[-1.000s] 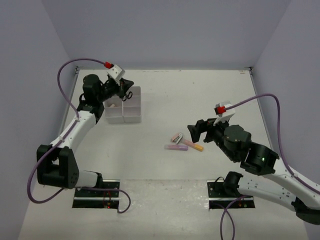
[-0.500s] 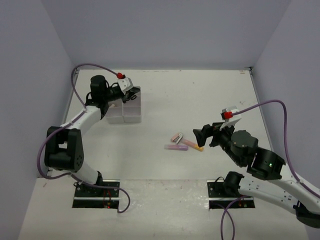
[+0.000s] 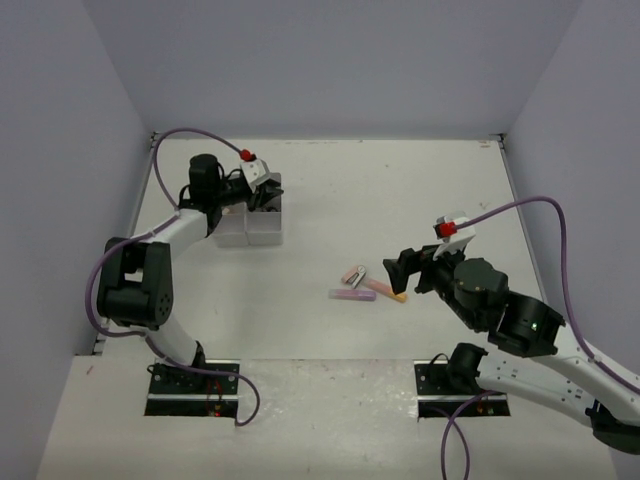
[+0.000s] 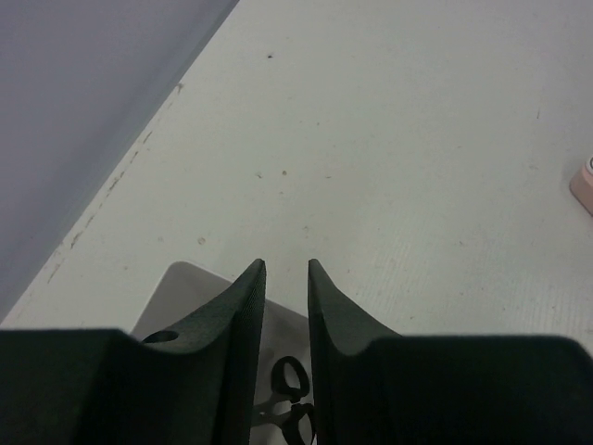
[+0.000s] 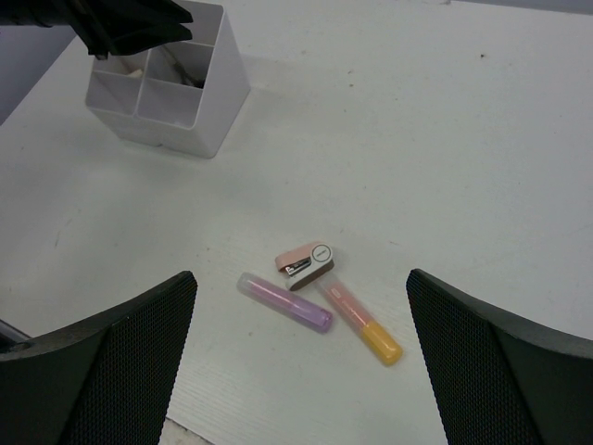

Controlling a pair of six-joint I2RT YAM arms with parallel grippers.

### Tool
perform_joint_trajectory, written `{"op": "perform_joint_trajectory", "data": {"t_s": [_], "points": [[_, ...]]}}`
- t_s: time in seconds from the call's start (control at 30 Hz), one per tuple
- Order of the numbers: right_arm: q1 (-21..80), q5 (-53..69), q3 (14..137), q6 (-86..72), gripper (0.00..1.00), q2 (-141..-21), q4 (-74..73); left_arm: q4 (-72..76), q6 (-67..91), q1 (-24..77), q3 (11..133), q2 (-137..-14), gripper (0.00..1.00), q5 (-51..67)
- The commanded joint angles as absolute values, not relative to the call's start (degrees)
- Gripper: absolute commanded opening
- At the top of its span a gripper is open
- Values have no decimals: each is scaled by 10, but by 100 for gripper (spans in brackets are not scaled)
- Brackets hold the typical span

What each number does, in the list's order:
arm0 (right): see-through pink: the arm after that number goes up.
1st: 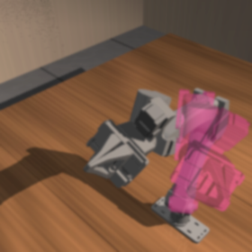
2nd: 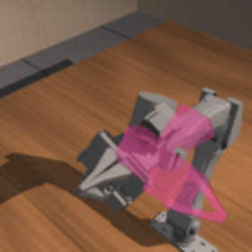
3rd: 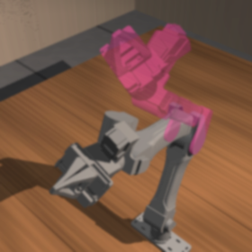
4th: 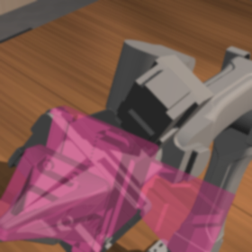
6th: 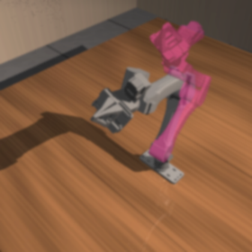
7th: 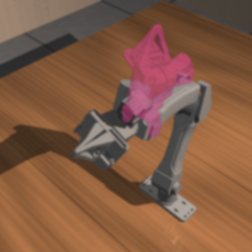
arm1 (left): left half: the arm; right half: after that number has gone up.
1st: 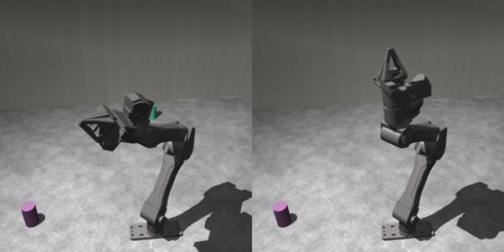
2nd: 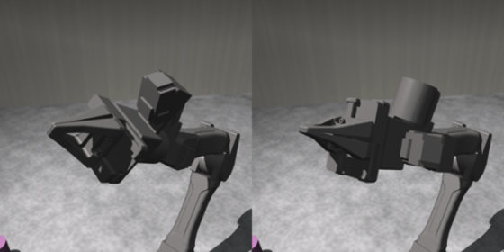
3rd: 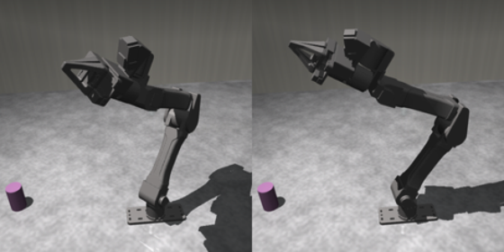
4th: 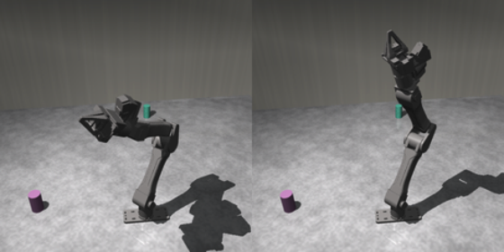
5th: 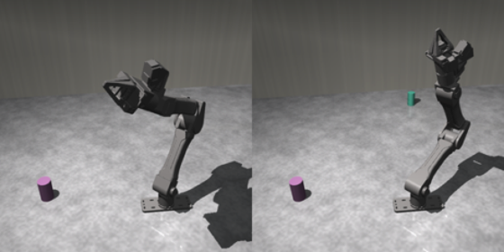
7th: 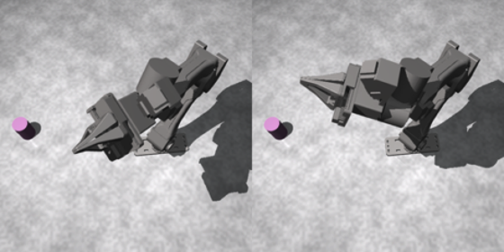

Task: Sort the stationery into containers
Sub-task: Place the scissors at the center of the board, then pick up the pen from the center of the board.

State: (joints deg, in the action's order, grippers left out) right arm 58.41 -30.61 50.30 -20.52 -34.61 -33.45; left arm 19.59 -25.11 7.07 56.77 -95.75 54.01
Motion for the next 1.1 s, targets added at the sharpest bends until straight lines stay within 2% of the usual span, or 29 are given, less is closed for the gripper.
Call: {"op": "perform_joint_trajectory", "data": {"t_s": [0.0,0.07,0.1,0.13,0.17,0.2,0.3,0.47,0.57,0.67,0.73,0.83,0.93,1.07], "points": [[583,-319,503,-201,99,-349,-335,201,-230,65,589,-909,29,528],[584,-317,502,-203,99,-353,-333,204,-210,65,592,-893,33,507],[584,-315,500,-204,99,-361,-329,199,-177,65,598,-874,40,495],[583,-308,498,-206,99,-369,-325,191,-149,64,614,-862,73,483],[583,-300,497,-208,99,-379,-321,167,-107,65,629,-849,96,467],[584,-293,498,-210,99,-395,-316,139,-61,65,645,-837,100,448],[584,-281,502,-231,99,-462,-308,83,67,63,675,-792,100,367],[575,-259,504,-260,99,-521,-287,-41,249,57,638,-716,100,291],[533,-197,505,-298,99,-555,-287,-62,293,40,562,-674,100,320],[517,-184,494,-290,96,-597,-281,-84,301,17,523,-658,100,384],[509,-146,485,-246,88,-615,-280,-96,300,11,493,-629,100,418],[505,-18,486,-163,72,-664,-284,-126,279,11,463,-563,100,390],[508,34,522,-112,55,-751,-310,-176,250,11,451,-496,100,346],[513,-5,554,-76,54,-819,-337,-209,234,11,439,-422,100,340]]}}
